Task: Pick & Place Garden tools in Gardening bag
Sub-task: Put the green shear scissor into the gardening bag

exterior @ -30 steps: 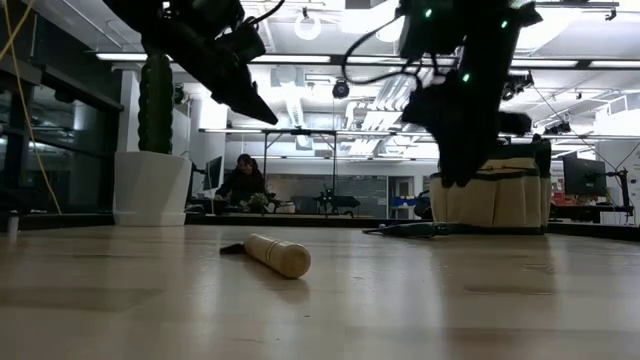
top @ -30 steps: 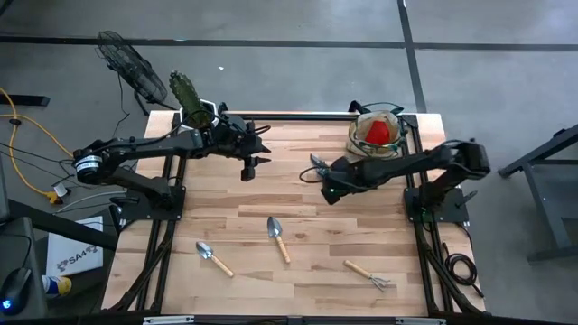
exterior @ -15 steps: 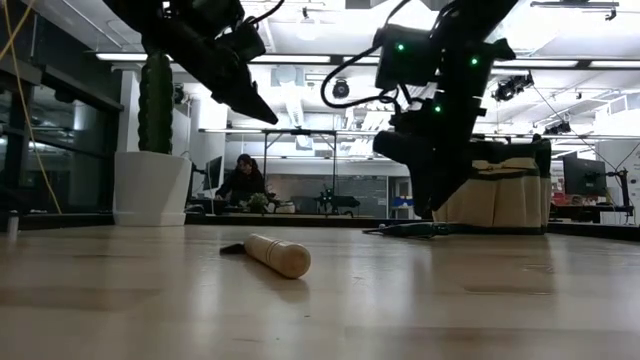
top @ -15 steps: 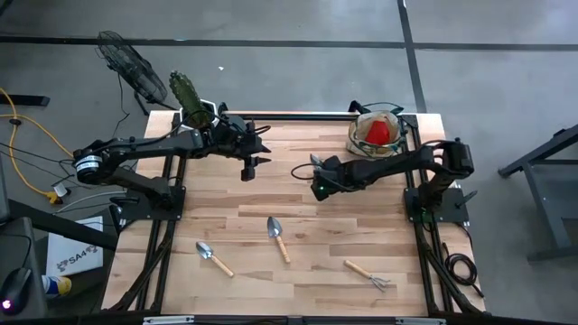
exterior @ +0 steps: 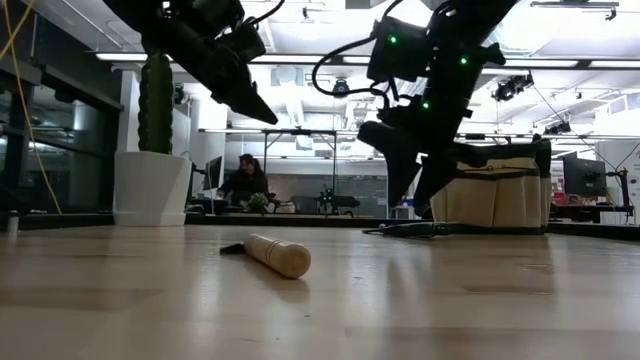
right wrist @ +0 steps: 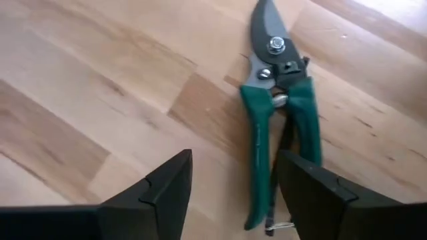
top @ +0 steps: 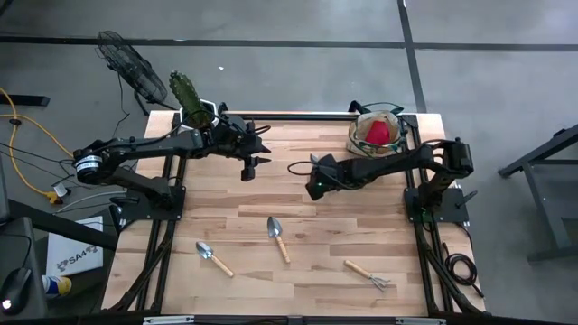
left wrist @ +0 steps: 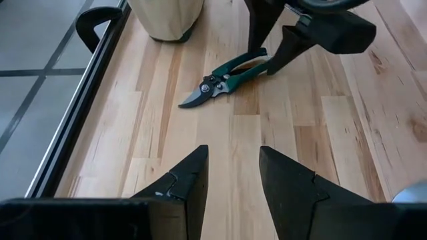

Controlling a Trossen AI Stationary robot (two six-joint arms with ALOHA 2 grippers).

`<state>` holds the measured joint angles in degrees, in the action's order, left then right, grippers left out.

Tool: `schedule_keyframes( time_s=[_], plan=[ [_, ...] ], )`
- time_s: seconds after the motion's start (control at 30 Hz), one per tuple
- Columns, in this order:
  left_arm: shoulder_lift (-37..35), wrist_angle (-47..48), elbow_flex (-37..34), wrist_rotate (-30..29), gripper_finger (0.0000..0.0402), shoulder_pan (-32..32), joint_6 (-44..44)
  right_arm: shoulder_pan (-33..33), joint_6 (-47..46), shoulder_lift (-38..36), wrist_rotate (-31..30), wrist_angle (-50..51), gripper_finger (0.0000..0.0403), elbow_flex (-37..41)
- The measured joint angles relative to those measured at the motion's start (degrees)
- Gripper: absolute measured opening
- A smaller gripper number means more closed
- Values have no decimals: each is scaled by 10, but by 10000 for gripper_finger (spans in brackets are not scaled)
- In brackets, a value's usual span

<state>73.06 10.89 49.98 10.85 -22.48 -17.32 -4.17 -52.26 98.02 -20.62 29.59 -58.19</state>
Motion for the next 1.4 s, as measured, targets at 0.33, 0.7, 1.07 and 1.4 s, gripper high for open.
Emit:
schedule_keyframes(
  time_s=[0.33, 0.7, 1.07, 1.4],
  plan=[
    [0, 8, 0, 0, 129, 0, 1, -18, 2, 6, 14, 0, 201, 0],
    [0, 13, 0, 0, 129, 0, 1, -22, 7, 66, 26, -20, 201, 1],
    [0, 13, 0, 0, 129, 0, 1, -26, 1, 73, 11, -33, 168, 0],
    [0, 13, 0, 0, 129, 0, 11, -34, 12, 74, 7, -33, 63, 0]
  ],
)
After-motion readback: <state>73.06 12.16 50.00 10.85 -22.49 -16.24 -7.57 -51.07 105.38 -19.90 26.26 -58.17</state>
